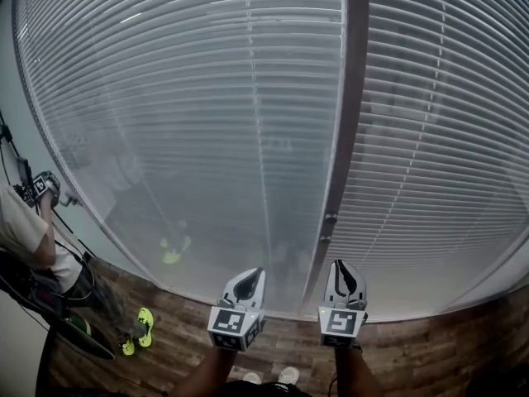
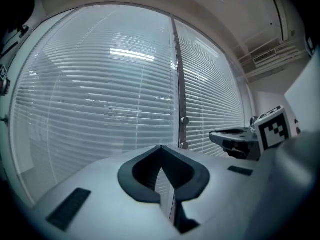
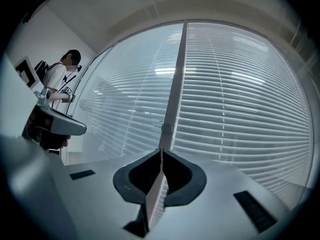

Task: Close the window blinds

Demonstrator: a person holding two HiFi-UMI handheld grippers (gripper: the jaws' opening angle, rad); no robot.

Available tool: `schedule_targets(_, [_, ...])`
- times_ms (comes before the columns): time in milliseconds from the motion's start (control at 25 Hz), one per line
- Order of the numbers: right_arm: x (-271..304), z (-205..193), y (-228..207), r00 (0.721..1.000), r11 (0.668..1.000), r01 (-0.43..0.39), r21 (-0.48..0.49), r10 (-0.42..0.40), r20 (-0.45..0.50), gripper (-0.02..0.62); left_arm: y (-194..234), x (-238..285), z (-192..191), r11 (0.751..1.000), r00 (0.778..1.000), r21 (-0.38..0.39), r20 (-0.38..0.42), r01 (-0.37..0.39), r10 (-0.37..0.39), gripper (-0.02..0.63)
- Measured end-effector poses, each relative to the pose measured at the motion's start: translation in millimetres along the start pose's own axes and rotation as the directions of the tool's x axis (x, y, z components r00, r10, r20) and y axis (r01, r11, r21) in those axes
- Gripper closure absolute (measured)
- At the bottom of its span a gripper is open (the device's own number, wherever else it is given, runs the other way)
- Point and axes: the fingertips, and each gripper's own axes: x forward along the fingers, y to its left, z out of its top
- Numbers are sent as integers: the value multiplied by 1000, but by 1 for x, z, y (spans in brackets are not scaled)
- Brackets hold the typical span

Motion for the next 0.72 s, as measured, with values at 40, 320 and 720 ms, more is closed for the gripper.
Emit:
schedule_targets(40, [-2, 2, 0, 1000, 1000, 2, 0, -2, 0, 584, 2, -3, -3, 1000, 1000, -3, -7, -9, 9, 606])
schedule_targets(320, [-26, -10, 12, 1000, 998, -15, 55, 16, -27, 592, 4, -21, -18, 999, 1000, -27, -20, 20, -21, 606])
schedule_targets(720, [-87, -5, 64, 998, 993, -20, 112, 26, -52, 592, 8, -84, -37, 999, 998, -12, -43, 39, -39, 606])
